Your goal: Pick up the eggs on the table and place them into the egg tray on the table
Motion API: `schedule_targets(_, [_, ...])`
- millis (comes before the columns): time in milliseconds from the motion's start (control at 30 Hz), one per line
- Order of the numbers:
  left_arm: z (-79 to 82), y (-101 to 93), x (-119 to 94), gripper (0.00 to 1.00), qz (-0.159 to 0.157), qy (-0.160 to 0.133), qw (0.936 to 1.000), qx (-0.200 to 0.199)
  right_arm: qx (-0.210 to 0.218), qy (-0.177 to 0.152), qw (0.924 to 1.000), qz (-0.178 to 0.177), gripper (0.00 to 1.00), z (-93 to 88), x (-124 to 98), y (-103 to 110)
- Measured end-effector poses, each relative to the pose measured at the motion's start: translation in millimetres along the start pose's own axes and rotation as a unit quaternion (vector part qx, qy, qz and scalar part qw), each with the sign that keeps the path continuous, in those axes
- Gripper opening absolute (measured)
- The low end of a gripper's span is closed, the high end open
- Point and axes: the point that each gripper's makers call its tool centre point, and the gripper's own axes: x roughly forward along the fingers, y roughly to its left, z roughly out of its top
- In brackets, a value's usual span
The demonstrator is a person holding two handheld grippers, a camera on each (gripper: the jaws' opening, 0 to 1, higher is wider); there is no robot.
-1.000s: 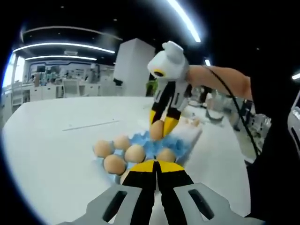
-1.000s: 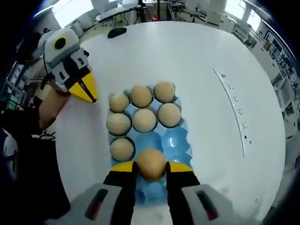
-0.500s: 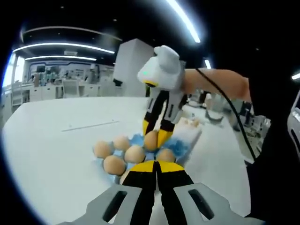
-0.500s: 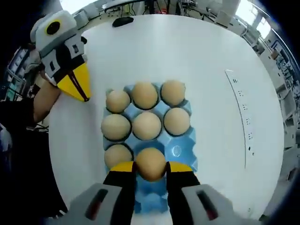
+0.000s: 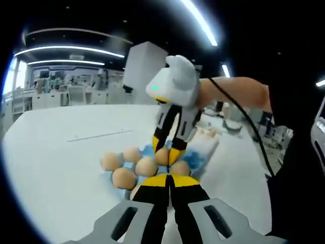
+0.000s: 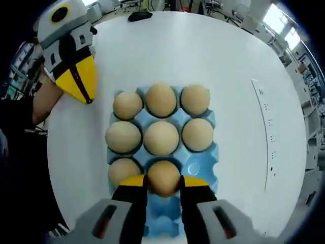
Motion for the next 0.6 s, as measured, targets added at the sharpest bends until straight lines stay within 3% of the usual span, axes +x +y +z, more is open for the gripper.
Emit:
schedule_targets(333, [0.3,0.4,-0.4,0.0,0.001,0.001,1.0,0.0,-0.008,-0.001,1.0,0.001,0.27,1.8,-0.2,-4.4])
schedule_targets(600, [1.7,2.7,-1.0,0.0,0.002,-0.001,1.0,-0.001,-0.024,-0.024,0.9994,0.006,0.3,1.6,-8.0,-4.4])
